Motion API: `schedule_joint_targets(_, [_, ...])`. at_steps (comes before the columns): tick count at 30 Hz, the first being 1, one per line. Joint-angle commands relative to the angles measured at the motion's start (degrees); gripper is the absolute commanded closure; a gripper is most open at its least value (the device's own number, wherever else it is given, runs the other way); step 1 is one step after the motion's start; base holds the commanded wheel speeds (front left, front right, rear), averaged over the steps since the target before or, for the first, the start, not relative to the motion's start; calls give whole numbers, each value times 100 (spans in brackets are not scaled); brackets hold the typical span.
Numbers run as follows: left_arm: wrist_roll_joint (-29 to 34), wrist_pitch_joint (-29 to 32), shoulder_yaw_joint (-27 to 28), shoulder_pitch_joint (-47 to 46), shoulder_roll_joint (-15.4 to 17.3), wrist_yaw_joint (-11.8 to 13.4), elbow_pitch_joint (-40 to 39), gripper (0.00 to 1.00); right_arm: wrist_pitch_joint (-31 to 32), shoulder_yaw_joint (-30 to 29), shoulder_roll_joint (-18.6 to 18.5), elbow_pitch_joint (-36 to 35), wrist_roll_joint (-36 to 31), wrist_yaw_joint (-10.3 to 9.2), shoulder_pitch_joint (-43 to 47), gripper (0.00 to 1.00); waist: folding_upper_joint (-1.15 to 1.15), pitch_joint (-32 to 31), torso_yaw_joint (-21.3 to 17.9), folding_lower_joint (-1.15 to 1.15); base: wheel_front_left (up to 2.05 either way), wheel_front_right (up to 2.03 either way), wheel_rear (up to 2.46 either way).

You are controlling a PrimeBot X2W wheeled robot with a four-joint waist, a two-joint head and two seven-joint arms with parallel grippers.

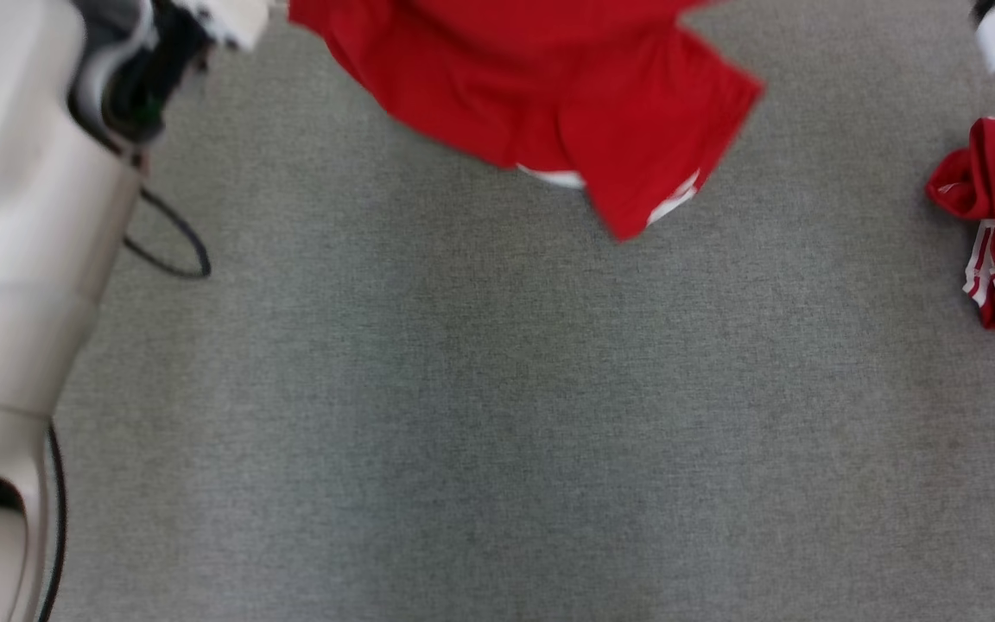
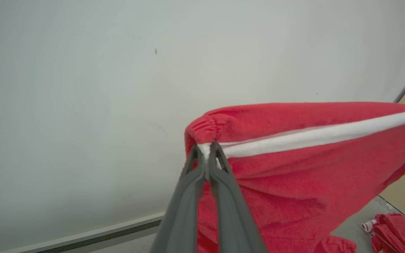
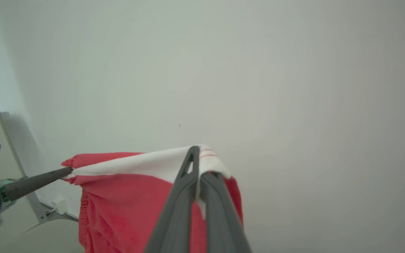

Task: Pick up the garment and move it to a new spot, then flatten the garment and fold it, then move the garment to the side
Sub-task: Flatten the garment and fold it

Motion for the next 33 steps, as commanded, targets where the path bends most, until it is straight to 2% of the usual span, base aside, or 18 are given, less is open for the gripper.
schedule_joint_targets(1, [-145,-36,51,-242,-42,9,111,100,-53,0,-62,83,-61,-12,-312,100,0,81,-16,-2,0,0,0])
schedule_joint_targets(8, [-516,-165,-45,-1235,-233,10,680,100,-100,-74,-186,425,-212,-13,-1501,100,0,214,61,-2,0,0,0])
schedule_joint_targets(14, [-731,-261,-302,-1490,-283,11,960,100,-94,25,-199,495,-224,-13,-1914,100,0,203,52,-2,0,0,0])
schedule_joint_targets(20, [-1374,-213,-640,-698,-243,7,706,100,-91,801,-364,319,-101,-13,-1180,100,0,-116,16,-2,0,0,0])
schedule_joint_targets(26, [-1702,116,-1475,432,283,9,130,100,-51,1677,-747,-256,333,-13,-79,100,0,-622,-87,-2,0,0,0])
schedule_joint_targets(27, [-1702,116,-1475,432,283,9,130,100,-51,1677,-747,-256,333,-13,-79,100,0,-622,-87,-2,0,0,0])
schedule_joint_targets(33, [-2177,571,-2082,1430,787,8,-543,100,249,2296,-1245,-912,728,-13,853,100,0,-1284,-87,-2,0,0,0])
